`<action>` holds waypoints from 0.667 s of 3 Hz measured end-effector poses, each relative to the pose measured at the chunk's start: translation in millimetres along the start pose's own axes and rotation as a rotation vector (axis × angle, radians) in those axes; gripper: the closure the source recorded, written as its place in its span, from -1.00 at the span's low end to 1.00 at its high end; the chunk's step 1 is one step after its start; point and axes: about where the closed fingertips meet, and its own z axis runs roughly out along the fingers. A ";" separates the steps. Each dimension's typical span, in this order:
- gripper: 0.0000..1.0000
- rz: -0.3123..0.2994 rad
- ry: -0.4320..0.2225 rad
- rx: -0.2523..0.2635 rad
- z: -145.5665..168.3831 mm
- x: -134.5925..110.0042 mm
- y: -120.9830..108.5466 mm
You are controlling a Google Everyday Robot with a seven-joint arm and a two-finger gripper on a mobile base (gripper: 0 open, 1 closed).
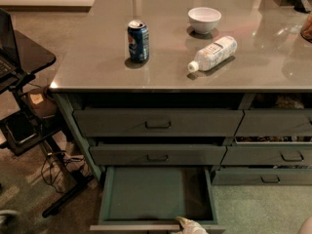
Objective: Open bottom drawer
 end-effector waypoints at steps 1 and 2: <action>-0.31 0.000 0.000 0.000 0.0 0.0 0.0; -0.77 0.000 0.000 0.000 0.0 0.0 0.0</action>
Offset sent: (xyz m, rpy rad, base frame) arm 0.0000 0.0000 0.0000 0.0000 0.0000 0.0000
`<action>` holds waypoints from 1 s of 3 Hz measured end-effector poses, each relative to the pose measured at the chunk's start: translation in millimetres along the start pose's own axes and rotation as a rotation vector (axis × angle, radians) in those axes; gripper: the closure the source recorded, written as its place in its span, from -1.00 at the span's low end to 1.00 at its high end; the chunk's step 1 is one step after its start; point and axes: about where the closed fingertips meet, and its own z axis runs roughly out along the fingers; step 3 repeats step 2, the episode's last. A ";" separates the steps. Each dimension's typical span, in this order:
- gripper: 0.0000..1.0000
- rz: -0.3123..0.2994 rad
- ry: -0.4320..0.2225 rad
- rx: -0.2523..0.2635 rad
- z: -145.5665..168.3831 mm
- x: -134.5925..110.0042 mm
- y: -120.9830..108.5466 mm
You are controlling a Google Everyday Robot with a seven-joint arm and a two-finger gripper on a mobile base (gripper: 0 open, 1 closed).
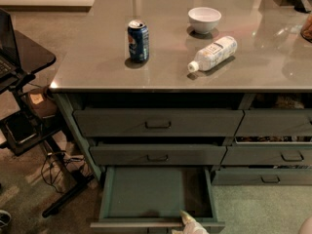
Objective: Open bottom drawer
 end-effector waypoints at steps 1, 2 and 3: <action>-1.00 0.000 0.000 0.000 0.0 0.0 0.0; -1.00 0.000 0.000 0.000 0.0 0.0 0.0; -1.00 0.000 0.000 0.000 0.0 0.0 0.0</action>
Offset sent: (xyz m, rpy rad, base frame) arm 0.0000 0.0000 0.0000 0.0000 0.0000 0.0000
